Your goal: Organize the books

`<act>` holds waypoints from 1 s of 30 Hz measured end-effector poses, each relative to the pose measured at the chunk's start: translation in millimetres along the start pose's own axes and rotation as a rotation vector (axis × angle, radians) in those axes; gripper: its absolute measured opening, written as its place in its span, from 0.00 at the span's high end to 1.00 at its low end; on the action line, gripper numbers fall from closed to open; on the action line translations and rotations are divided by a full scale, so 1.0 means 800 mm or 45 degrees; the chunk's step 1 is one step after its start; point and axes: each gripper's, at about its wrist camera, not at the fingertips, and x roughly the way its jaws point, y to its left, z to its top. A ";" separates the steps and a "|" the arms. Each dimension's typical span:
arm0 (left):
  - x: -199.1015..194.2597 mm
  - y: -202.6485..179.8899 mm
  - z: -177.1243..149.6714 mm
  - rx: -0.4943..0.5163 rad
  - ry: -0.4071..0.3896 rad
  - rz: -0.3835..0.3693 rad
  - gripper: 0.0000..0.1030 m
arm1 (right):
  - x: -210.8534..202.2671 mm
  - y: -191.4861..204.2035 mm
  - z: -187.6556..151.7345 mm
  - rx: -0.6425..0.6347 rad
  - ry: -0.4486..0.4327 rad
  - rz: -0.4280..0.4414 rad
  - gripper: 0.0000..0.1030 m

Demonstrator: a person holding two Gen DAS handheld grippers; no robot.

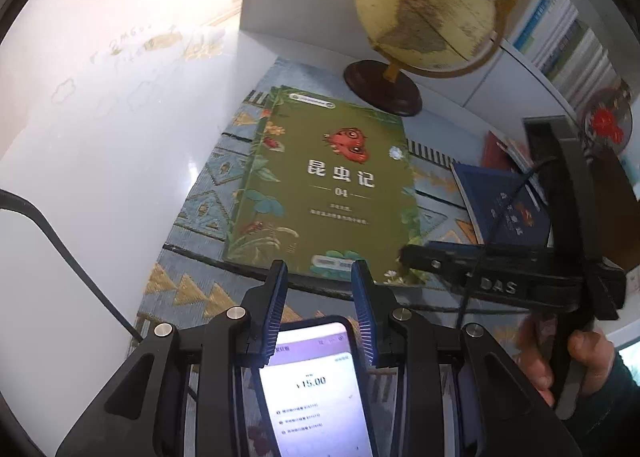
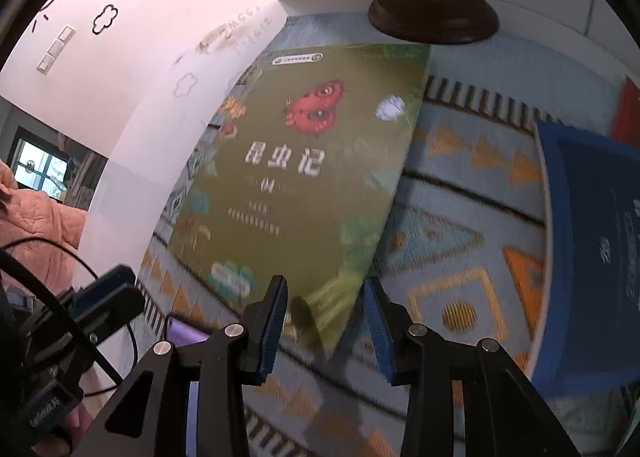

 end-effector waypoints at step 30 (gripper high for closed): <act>-0.050 -0.339 -0.078 0.388 0.065 -0.182 0.67 | -0.309 -0.252 -0.280 0.492 -0.410 -0.150 0.51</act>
